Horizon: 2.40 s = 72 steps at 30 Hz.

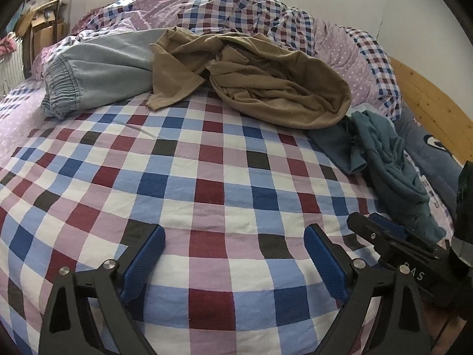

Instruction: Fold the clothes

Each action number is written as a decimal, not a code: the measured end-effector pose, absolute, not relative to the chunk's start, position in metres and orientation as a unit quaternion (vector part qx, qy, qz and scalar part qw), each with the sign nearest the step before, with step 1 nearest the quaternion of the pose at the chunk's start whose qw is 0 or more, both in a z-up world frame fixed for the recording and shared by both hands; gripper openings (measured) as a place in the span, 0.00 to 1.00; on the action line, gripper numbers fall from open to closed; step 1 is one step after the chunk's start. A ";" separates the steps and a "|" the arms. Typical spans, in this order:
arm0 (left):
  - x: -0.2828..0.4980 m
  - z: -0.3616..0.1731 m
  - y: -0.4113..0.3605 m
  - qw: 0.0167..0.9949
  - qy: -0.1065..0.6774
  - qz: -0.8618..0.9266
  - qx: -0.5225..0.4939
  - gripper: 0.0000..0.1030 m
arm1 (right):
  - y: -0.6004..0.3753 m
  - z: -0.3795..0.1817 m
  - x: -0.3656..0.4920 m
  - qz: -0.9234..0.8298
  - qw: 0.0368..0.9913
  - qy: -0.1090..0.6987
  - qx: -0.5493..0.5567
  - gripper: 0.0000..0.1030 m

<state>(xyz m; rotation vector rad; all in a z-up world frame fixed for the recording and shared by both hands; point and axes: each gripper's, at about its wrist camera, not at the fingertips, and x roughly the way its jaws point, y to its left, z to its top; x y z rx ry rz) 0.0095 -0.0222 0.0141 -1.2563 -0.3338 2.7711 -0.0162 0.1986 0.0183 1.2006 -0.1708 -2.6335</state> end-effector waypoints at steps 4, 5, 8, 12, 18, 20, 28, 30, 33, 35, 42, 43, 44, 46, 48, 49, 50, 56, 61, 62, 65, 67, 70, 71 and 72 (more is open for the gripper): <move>0.010 0.015 -0.025 0.045 -0.119 0.904 -0.409 0.94 | 0.201 0.018 -0.027 -0.898 0.133 -0.082 0.411 0.54; 0.011 0.015 -0.025 0.046 -0.121 0.904 -0.409 0.94 | 0.204 0.019 -0.030 -0.898 0.133 -0.090 0.410 0.54; 0.011 0.015 -0.026 0.048 -0.125 0.903 -0.408 0.94 | 0.214 0.021 -0.038 -0.900 0.123 -0.109 0.404 0.54; 0.013 0.015 -0.027 0.055 -0.130 0.902 -0.408 0.94 | 0.218 0.023 -0.054 -0.904 0.103 -0.123 0.396 0.54; 0.016 0.016 -0.029 0.067 -0.132 0.901 -0.408 0.94 | 0.220 0.023 -0.077 -0.905 0.088 -0.141 0.390 0.52; 0.016 0.016 -0.029 0.071 -0.129 0.900 -0.410 0.94 | 0.222 0.024 -0.081 -0.905 0.088 -0.146 0.390 0.52; 0.016 0.017 -0.033 0.085 -0.131 0.895 -0.417 0.94 | 0.217 0.026 -0.089 -0.902 0.097 -0.138 0.396 0.51; 0.015 0.017 -0.034 0.088 -0.136 0.894 -0.419 0.94 | 0.212 0.025 -0.088 -0.897 0.109 -0.141 0.404 0.51; 0.014 0.017 -0.035 0.089 -0.142 0.893 -0.419 0.94 | 0.197 0.023 -0.088 -0.896 0.114 -0.117 0.413 0.51; 0.015 0.017 -0.034 0.090 -0.138 0.893 -0.418 0.94 | 0.198 0.020 -0.091 -0.896 0.106 -0.118 0.414 0.51; 0.018 0.018 -0.040 0.102 -0.142 0.891 -0.418 0.94 | 0.217 0.017 -0.099 -0.900 0.074 -0.158 0.399 0.29; 0.019 0.018 -0.041 0.104 -0.144 0.891 -0.419 0.92 | 0.218 0.017 -0.099 -0.900 0.073 -0.159 0.398 0.13; 0.019 0.019 -0.043 0.106 -0.147 0.890 -0.419 0.90 | 0.219 0.018 -0.099 -0.901 0.072 -0.161 0.397 0.03; 0.019 0.019 -0.046 0.110 -0.153 0.888 -0.420 0.89 | 0.220 0.019 -0.098 -0.902 0.076 -0.165 0.392 0.02; 0.018 0.019 -0.051 0.114 -0.170 0.884 -0.421 0.88 | 0.217 0.024 -0.094 -0.905 0.087 -0.159 0.384 0.02; 0.017 0.020 -0.054 0.115 -0.179 0.882 -0.421 0.88 | 0.214 0.027 -0.091 -0.906 0.098 -0.157 0.381 0.01; 0.016 0.020 -0.056 0.114 -0.189 0.879 -0.423 0.88 | 0.211 0.030 -0.089 -0.906 0.109 -0.154 0.378 0.00; 0.015 0.019 -0.067 0.131 -0.241 0.865 -0.421 0.88 | 0.171 0.043 -0.059 -0.905 0.183 -0.115 0.366 0.00; 0.017 0.019 -0.071 0.132 -0.260 0.861 -0.416 0.87 | 0.177 0.035 -0.059 -0.912 0.109 -0.109 0.380 0.05; 0.017 0.019 -0.071 0.132 -0.258 0.861 -0.417 0.88 | 0.183 0.034 -0.061 -0.912 0.091 -0.111 0.384 0.08; 0.016 0.020 -0.070 0.132 -0.255 0.862 -0.417 0.87 | 0.194 0.032 -0.067 -0.912 0.064 -0.108 0.389 0.46; 0.016 0.019 -0.071 0.132 -0.254 0.862 -0.417 0.87 | 0.196 0.032 -0.072 -0.914 0.062 -0.102 0.388 0.52; 0.016 0.019 -0.070 0.132 -0.252 0.863 -0.418 0.88 | 0.192 0.034 -0.079 -0.919 0.047 -0.072 0.384 0.52; 0.016 0.019 -0.070 0.132 -0.251 0.863 -0.418 0.88 | 0.192 0.034 -0.082 -0.919 0.045 -0.068 0.385 0.52; 0.016 0.019 -0.070 0.132 -0.249 0.863 -0.418 0.88 | 0.192 0.034 -0.085 -0.919 0.043 -0.064 0.386 0.52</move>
